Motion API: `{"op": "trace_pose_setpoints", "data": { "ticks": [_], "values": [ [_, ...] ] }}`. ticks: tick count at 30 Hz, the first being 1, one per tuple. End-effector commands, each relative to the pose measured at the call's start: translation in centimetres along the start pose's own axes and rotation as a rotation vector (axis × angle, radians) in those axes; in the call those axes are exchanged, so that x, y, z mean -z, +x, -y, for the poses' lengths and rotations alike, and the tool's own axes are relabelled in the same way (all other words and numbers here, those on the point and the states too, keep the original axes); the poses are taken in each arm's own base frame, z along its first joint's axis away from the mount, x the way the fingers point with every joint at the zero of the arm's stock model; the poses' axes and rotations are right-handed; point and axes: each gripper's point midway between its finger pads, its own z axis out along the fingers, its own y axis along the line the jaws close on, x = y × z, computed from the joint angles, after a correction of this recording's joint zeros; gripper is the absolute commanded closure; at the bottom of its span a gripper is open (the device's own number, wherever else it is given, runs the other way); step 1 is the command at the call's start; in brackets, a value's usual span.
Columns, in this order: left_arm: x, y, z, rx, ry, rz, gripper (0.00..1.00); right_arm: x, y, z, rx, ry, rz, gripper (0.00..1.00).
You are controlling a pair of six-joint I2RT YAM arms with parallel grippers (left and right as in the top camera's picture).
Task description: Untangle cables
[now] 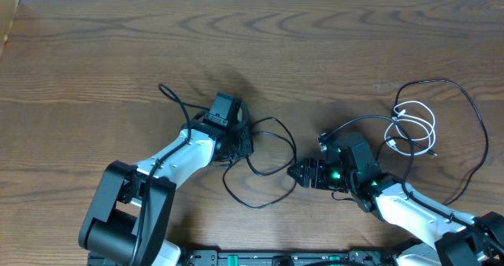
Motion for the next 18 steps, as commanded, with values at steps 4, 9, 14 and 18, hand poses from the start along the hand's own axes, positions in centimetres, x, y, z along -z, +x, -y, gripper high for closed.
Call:
{"op": "trace_pose_setpoints", "data": {
  "ticks": [4,9,14,18],
  "values": [
    [-1.7,4.1,-1.6,0.055,-0.008,-0.154,0.92,-1.4,1.9,1.8,-0.099,0.026,-0.064,0.30],
    [-1.6,4.4,-0.9,0.070,0.029,-0.175,0.92,-2.9,2.3,1.2,-0.106,-0.056,-0.112,0.30],
    [-1.6,4.4,-0.9,0.070,0.032,-0.177,0.92,-3.8,2.1,0.3,-0.070,-0.142,-0.123,0.30],
    [-1.6,4.4,-0.9,0.069,0.028,-0.175,0.92,-3.9,2.1,0.3,-0.067,-0.146,-0.122,0.47]
  ]
}}
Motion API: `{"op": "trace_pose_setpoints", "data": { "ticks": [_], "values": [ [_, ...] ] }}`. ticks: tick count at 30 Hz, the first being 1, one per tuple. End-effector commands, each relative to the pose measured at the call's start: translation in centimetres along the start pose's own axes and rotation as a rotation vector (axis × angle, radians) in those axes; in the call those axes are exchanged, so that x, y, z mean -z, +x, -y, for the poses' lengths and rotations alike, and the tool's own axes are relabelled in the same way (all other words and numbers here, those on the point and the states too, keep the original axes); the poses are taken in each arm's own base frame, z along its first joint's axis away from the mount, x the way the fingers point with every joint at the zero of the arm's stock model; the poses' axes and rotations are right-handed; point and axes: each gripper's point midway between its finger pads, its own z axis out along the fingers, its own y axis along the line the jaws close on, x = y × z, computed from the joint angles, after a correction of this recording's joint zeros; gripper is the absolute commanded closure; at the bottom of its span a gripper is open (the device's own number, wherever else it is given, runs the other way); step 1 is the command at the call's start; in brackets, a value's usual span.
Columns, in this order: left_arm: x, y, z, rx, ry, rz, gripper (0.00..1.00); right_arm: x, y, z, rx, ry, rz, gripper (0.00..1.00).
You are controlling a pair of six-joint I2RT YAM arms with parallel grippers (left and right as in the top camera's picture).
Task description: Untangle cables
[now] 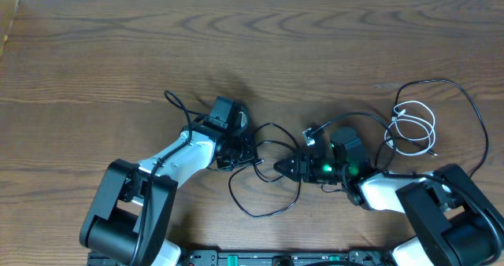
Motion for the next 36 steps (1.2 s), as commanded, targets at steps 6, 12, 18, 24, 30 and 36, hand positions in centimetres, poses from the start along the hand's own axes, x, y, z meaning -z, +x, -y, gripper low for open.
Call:
{"op": "trace_pose_setpoints", "data": {
  "ticks": [6,12,18,24,30,36],
  "values": [
    [-1.3,1.6,-2.7,0.041,-0.089,-0.047,0.92,-0.3,2.2,3.0,-0.078,0.092,-0.038,0.55],
    [-1.2,0.6,-3.9,0.035,-0.156,0.008,0.93,-0.3,2.2,2.9,-0.078,0.091,-0.038,0.60],
    [-1.2,-0.4,-3.5,0.019,-0.145,0.050,0.92,-0.4,2.2,2.4,-0.064,0.062,-0.047,0.69],
    [-1.2,-1.3,-2.9,0.003,-0.120,0.085,0.92,-0.4,2.3,1.6,-0.008,0.022,-0.060,0.72],
    [-1.2,-1.9,-2.4,0.048,-0.101,0.110,0.92,-0.4,2.2,1.2,0.014,0.005,-0.061,0.75],
    [-1.2,-2.1,-2.4,0.060,-0.097,0.118,0.92,-0.4,2.2,1.2,0.025,0.004,-0.061,0.82]
  ]
}}
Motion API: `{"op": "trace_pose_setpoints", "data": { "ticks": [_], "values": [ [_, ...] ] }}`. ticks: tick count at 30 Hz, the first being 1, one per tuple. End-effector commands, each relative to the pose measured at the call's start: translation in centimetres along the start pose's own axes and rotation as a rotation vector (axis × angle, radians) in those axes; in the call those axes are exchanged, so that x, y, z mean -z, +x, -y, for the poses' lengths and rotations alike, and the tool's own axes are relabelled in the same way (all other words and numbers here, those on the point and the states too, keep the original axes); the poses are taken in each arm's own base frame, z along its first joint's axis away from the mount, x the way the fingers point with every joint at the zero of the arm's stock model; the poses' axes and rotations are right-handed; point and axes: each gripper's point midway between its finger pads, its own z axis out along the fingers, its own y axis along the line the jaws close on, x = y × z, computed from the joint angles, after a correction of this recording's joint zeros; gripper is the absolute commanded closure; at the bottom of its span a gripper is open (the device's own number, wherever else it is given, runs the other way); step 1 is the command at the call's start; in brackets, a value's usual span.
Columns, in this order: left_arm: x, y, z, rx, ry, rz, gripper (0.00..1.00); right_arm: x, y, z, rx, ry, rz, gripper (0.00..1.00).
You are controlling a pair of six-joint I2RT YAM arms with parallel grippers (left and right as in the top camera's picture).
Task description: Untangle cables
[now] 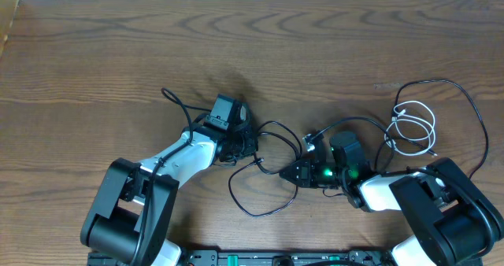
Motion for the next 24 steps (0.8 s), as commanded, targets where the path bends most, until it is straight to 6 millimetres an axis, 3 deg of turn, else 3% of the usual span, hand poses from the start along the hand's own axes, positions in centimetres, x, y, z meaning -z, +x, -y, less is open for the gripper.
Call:
{"op": "trace_pose_setpoints", "data": {
  "ticks": [1,4,9,11,15,17,24],
  "values": [
    [-1.1,0.9,-2.9,0.043,-0.103,-0.010,0.92,-0.3,1.0,0.3,0.019,0.003,-0.030,0.84],
    [-1.1,0.6,-3.2,0.043,-0.122,0.004,0.92,-0.3,1.0,0.3,0.025,0.003,-0.029,0.99],
    [-1.0,0.2,-3.7,0.042,-0.152,0.028,0.92,-0.3,1.0,0.3,0.026,0.003,-0.029,0.99],
    [-0.9,-0.1,-4.1,0.040,-0.174,0.046,0.83,-0.3,1.0,0.3,0.025,0.003,-0.030,0.99],
    [-0.6,-1.0,-5.2,0.037,-0.240,0.099,0.45,-0.3,1.0,0.3,0.025,0.003,-0.029,0.99],
    [-0.3,-1.7,-6.1,0.034,-0.293,0.142,0.32,-0.3,1.0,0.3,0.025,0.003,-0.029,0.99],
    [0.7,-3.1,-8.0,-0.070,-0.420,0.211,0.23,-0.3,1.0,0.3,0.025,0.003,-0.029,0.99]
  ]
}}
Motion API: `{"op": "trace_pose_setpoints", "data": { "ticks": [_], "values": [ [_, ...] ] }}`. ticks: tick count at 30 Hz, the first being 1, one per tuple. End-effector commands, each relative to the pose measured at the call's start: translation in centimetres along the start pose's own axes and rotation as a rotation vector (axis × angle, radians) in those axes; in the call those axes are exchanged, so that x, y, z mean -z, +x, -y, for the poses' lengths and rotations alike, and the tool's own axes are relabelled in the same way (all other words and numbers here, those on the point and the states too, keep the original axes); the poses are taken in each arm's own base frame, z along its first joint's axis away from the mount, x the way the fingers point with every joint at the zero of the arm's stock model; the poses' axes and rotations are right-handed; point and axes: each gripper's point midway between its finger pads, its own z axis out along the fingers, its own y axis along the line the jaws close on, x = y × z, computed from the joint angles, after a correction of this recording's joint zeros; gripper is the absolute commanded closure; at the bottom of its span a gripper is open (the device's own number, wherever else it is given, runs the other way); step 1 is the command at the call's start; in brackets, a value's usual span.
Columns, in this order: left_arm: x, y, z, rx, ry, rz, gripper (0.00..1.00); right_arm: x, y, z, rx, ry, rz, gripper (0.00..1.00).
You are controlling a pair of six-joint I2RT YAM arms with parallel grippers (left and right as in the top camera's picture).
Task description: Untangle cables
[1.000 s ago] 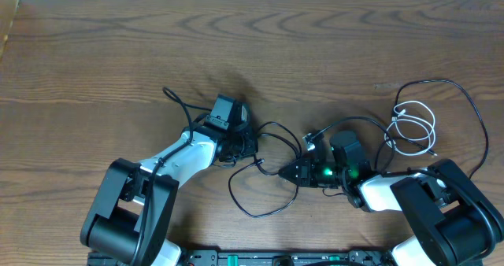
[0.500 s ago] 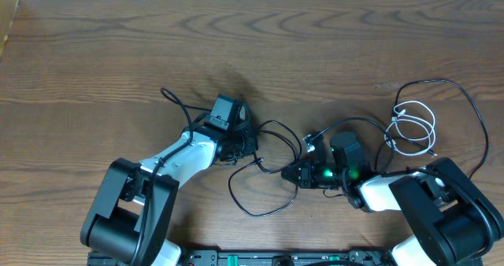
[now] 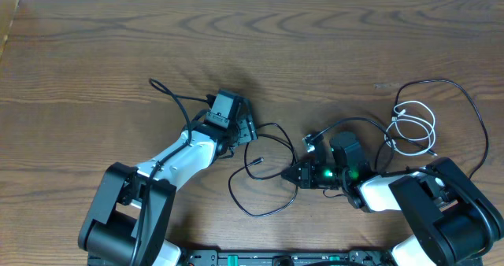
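Observation:
A black cable [image 3: 268,207] lies in loose loops on the table between my two grippers, with a plug end [image 3: 256,163] resting free in the middle. My left gripper [image 3: 246,130] sits at the loops' upper left and looks shut on the black cable, whose tail [image 3: 161,90] trails off to the upper left. My right gripper [image 3: 289,174] points left, its fingers drawn to a point on the same cable at the loops' right side. A white cable [image 3: 415,129] lies coiled at the right.
A long black cable loop [image 3: 476,112] curves around the white coil near the table's right edge. The table's far edge runs along the top. Both arm bases stand at the near edge.
My left gripper has moved up and to the left, and the cable tail shifted left with it. The loop by it has stretched out. The right gripper has stayed put.
At first my right gripper was at the loops' right edge, left gripper on the tangle. The right gripper then stood further left, the loops bunched up. It then sat slightly back to the right. Now the left has pulled away and the loops are looser.

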Motion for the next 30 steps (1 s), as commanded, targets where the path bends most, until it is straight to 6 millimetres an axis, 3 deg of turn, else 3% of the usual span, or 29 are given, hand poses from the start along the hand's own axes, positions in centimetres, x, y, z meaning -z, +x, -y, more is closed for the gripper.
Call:
{"op": "trace_pose_setpoints", "data": {
  "ticks": [1,5,12,14,16,30],
  "values": [
    [-1.6,2.3,-5.0,-0.092,-0.193,-0.047,0.22,-0.3,0.9,0.1,0.013,0.001,-0.027,0.99],
    [-1.5,1.9,-6.0,-0.075,-0.211,-0.048,0.21,-0.3,0.9,0.2,0.013,0.002,-0.026,0.99],
    [-0.9,0.9,-10.1,0.045,-0.275,-0.069,0.21,-0.3,0.9,0.2,0.013,0.002,-0.026,0.99],
    [-0.8,0.8,-11.0,0.071,-0.289,-0.074,0.02,-0.3,0.9,0.1,0.013,0.001,-0.026,0.99],
    [-0.7,0.6,-11.5,0.088,-0.294,-0.071,0.02,-0.3,0.8,0.0,0.019,-0.003,-0.023,0.99],
    [-0.7,0.5,-11.7,0.096,-0.296,-0.069,0.02,-0.3,0.6,-0.1,0.026,-0.009,-0.017,0.99]
  ]
}}
